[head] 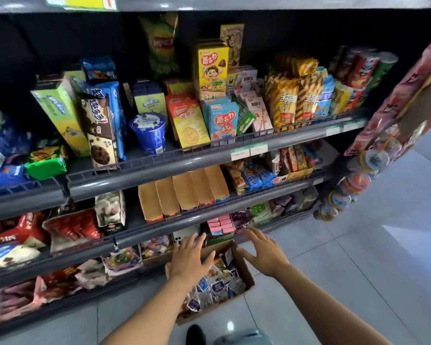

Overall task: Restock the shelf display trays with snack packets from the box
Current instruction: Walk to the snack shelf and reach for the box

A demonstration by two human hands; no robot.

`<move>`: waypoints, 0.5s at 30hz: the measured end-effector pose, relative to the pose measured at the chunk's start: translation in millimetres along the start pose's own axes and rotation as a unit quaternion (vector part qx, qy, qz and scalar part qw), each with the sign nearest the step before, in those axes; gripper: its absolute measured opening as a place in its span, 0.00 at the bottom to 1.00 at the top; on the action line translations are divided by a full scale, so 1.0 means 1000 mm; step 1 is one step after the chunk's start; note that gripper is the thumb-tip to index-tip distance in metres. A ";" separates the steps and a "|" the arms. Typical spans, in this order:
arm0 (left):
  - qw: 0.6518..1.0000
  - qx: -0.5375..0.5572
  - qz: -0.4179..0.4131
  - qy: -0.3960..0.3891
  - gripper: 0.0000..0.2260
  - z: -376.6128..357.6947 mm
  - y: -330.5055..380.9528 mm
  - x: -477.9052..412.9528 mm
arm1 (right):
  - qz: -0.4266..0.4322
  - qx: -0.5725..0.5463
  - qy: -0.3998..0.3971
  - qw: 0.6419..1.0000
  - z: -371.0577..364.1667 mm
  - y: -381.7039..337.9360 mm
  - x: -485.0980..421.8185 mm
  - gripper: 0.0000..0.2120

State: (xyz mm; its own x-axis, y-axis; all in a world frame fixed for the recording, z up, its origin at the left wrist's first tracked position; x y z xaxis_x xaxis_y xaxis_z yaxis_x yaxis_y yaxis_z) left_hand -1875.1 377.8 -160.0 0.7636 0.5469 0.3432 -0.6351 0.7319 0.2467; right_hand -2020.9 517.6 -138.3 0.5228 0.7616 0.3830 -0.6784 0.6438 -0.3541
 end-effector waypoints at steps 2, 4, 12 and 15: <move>1.000 -0.002 0.007 -0.007 0.29 0.002 -0.011 -0.014 | 0.001 -0.010 -0.006 1.000 0.002 -0.003 -0.023 0.31; 1.000 -0.009 0.020 -0.015 0.29 -0.002 -0.023 -0.027 | 0.014 -0.012 -0.015 1.000 -0.001 -0.007 -0.043 0.31; 0.993 0.036 0.081 -0.075 0.30 -0.068 -0.054 -0.075 | 0.047 0.025 -0.123 0.991 -0.062 0.020 -0.131 0.30; 0.989 0.063 0.108 -0.075 0.41 -0.097 -0.062 -0.094 | 0.060 0.017 -0.181 0.981 -0.104 0.042 -0.166 0.27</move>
State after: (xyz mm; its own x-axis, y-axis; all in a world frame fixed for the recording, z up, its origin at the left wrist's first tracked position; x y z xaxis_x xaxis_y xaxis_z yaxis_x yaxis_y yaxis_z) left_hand -1896.4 320.9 -295.7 0.5891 0.6117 0.5280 -0.7980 0.5430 0.2612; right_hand -2082.6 426.3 -305.1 0.2236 0.7514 0.6208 -0.7439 0.5431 -0.3895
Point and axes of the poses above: each hand's wrist, its own x-axis away from the middle knuckle, its own z-axis out of the back of the hand, y = z × x, the point moved 5 cm from there along -x, towards the middle knuckle, and after that the axes turned 2 degrees about -y, right-handed, at the moved point
